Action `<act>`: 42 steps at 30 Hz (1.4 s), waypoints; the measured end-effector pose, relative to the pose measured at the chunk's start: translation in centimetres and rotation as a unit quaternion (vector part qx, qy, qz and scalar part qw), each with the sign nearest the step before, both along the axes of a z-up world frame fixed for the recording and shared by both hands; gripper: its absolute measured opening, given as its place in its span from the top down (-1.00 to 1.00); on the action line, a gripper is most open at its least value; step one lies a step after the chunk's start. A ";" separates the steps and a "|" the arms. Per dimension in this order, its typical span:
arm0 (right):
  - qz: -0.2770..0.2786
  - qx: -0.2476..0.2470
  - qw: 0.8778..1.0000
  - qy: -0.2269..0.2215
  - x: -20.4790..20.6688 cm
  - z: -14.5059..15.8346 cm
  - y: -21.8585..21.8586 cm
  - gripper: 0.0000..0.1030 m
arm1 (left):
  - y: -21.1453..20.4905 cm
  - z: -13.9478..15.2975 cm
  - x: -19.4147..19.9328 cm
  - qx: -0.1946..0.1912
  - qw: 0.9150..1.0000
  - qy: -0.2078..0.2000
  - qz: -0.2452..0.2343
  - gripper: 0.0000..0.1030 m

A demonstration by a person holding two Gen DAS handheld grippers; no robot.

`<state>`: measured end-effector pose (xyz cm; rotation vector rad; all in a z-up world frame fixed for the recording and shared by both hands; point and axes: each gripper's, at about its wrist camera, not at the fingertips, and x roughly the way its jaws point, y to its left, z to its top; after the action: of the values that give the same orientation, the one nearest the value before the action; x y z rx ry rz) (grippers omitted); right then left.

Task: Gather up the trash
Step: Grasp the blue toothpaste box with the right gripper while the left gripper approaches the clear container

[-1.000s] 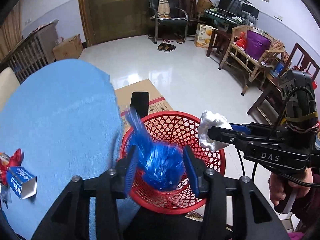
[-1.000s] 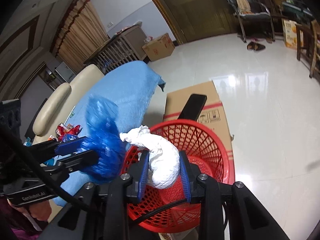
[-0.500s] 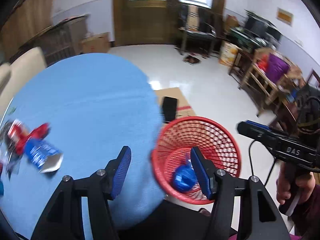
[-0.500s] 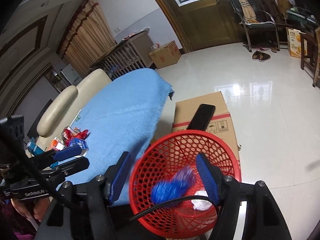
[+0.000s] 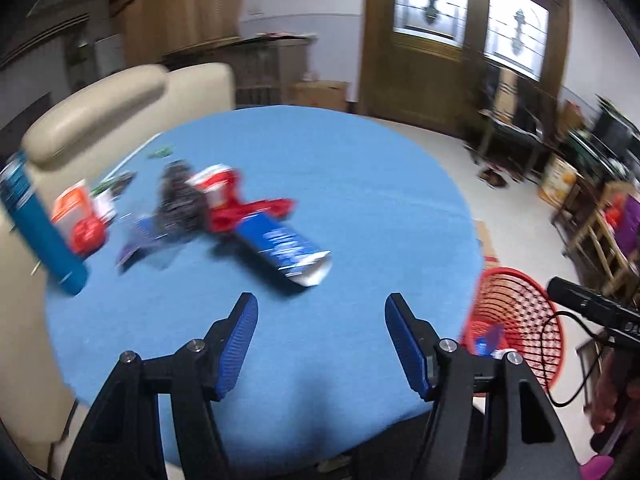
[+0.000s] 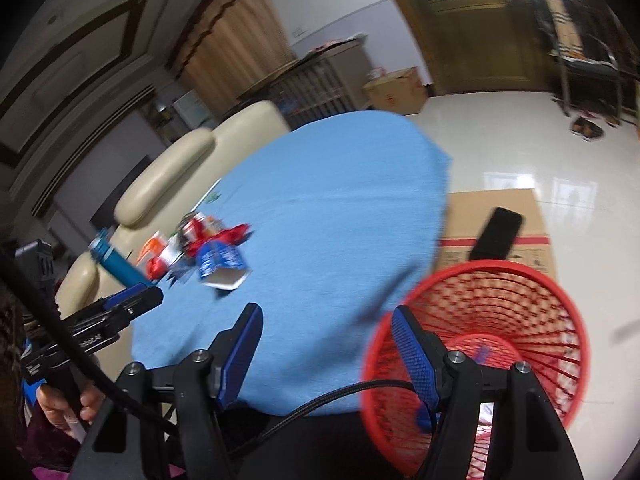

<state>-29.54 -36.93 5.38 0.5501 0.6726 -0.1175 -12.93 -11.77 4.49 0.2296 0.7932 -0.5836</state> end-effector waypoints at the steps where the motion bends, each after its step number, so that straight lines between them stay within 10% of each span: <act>1: 0.013 -0.002 1.000 0.001 0.8 0.2 0.8 -0.38 | 1.3 -0.1 0.6 0.000 1.000 -0.001 0.016 -0.30; 17: 0.130 -0.040 0.990 0.033 11.6 -0.1 8.1 -0.38 | 16.7 -3.7 7.3 -0.030 0.977 0.054 0.204 -0.30; 42: 0.199 -0.117 0.967 0.107 26.7 -5.2 15.1 -0.38 | 12.9 -3.0 20.2 -0.079 0.976 0.087 0.185 -0.53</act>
<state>-2.84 -21.79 0.21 0.1686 0.9532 0.1227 7.25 1.17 1.49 -0.1174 0.9274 -0.3142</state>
